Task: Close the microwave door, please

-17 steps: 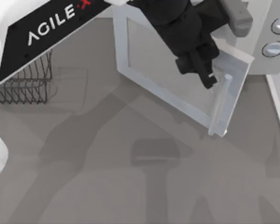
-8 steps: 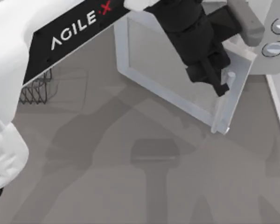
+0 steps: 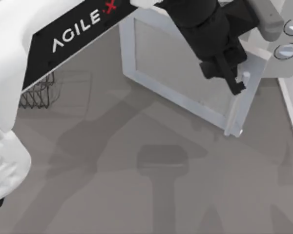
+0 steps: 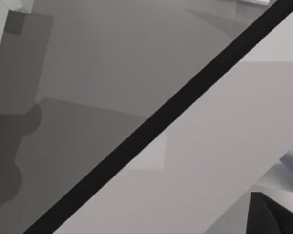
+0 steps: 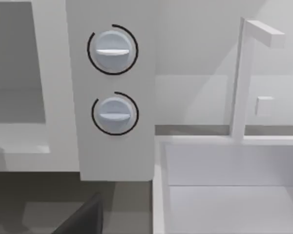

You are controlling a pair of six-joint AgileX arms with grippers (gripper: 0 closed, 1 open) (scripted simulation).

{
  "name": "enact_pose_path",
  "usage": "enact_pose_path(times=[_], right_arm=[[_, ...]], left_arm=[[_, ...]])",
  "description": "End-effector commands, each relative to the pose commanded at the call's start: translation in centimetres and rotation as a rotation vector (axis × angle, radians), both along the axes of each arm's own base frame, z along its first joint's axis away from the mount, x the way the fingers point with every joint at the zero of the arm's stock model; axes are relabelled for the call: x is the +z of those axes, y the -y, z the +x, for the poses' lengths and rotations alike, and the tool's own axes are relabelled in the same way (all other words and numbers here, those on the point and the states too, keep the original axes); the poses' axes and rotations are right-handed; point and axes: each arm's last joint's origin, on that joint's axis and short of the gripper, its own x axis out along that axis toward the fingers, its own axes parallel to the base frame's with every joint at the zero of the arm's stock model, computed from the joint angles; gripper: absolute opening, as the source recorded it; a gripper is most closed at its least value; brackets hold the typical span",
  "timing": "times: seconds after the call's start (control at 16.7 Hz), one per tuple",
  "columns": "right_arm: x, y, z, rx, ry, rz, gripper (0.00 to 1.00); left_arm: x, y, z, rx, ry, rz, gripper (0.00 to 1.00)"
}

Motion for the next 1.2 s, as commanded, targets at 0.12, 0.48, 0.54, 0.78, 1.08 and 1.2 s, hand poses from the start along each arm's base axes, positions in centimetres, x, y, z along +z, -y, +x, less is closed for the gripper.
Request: enact_pose_path(times=[0.12,0.48,0.54,0.78,1.08,1.2], right_arm=[[0.0,0.0,0.0,0.000,0.000,0.000,1.00],[0.0,0.0,0.0,0.000,0.000,0.000,1.00],[0.0,0.0,0.0,0.000,0.000,0.000,1.00],[0.0,0.0,0.0,0.000,0.000,0.000,1.00],[0.0,0.0,0.0,0.000,0.000,0.000,1.00],[0.0,0.0,0.0,0.000,0.000,0.000,1.00]], left_arm=[[-0.3,1.4,-1.2,-0.031,0.029,0.030,0.00],[-0.6,4.1,-2.5,-0.065,0.066,0.044,0.00],[-0.5,3.7,-1.9,-0.050,0.053,0.033,0.00],[0.1,1.7,0.2,0.007,-0.005,-0.009,0.00],[0.3,1.6,0.1,0.003,-0.006,-0.013,0.00],[1.7,1.8,-1.4,-0.050,-0.002,-0.031,0.00]])
